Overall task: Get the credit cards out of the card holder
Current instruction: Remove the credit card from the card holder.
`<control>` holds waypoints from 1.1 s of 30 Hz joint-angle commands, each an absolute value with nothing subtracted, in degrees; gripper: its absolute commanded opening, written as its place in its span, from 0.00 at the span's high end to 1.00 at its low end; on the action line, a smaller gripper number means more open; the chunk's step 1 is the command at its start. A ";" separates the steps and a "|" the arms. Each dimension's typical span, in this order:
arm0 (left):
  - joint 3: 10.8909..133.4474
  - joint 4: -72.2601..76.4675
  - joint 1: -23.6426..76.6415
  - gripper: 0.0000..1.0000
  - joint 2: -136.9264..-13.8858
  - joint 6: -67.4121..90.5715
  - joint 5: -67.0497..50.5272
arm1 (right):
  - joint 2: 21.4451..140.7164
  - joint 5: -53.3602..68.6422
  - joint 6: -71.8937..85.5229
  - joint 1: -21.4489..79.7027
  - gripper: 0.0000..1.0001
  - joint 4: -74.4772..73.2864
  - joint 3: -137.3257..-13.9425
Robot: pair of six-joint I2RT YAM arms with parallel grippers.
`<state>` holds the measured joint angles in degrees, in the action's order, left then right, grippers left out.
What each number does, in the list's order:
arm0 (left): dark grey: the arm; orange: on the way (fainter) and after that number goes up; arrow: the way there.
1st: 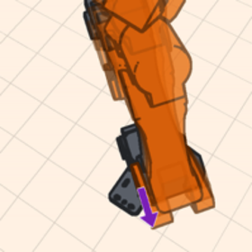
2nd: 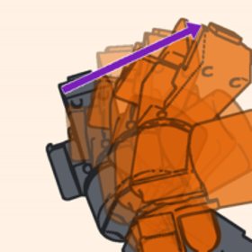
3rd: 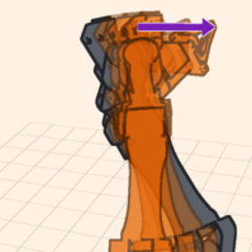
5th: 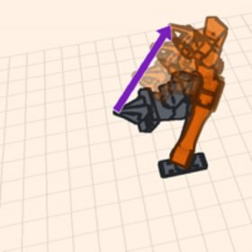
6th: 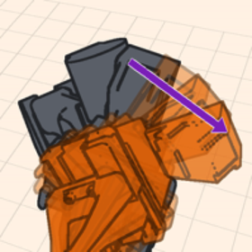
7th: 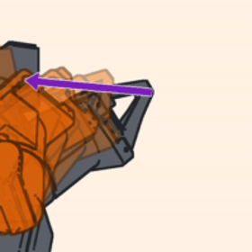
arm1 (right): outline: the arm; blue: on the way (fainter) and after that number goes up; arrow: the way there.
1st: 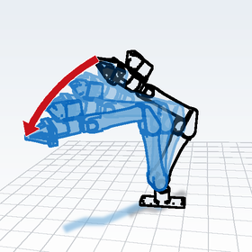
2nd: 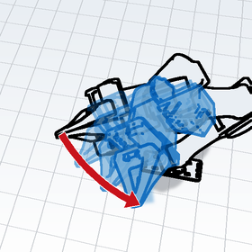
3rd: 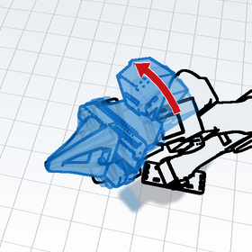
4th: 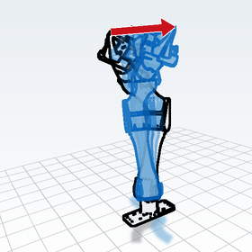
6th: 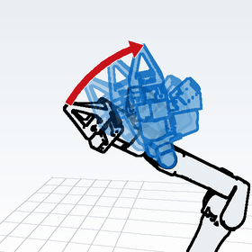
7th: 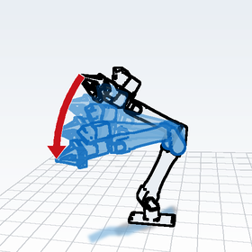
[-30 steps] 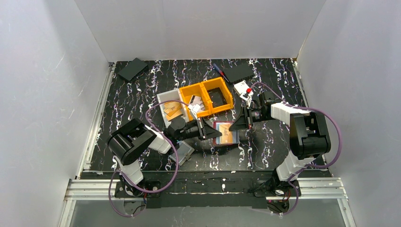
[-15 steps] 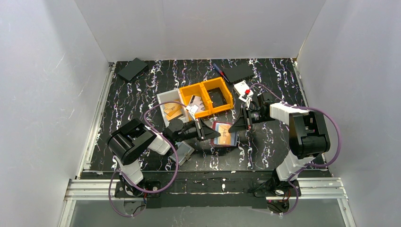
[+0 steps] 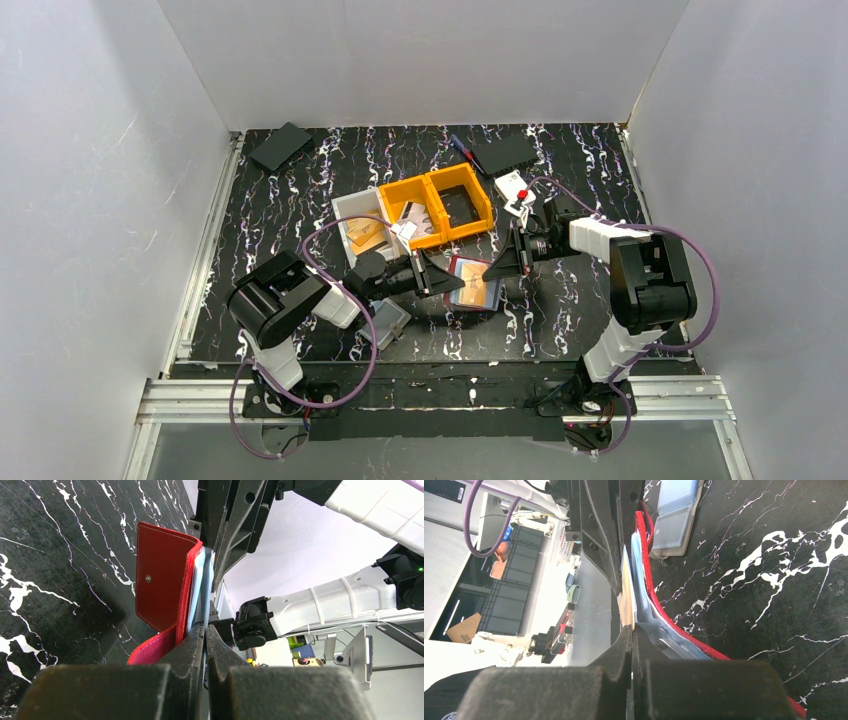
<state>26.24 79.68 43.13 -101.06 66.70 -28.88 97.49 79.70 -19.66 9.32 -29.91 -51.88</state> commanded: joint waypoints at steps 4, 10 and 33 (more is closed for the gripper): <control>25.61 81.91 41.79 1.00 -99.63 66.71 -27.16 | 97.65 80.90 -17.57 9.05 0.99 -26.01 -51.50; 24.06 82.17 41.72 1.00 -98.84 66.76 -25.05 | 98.46 78.64 -16.48 9.05 0.97 -25.50 -51.59; 23.28 82.68 41.74 1.00 -101.27 67.81 -23.76 | 101.34 77.60 -10.56 9.47 0.74 -19.69 -49.60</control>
<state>22.96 80.58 41.89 -101.36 67.92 -24.34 101.14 76.99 -12.45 9.34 -22.55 -50.06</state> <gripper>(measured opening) 0.010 0.216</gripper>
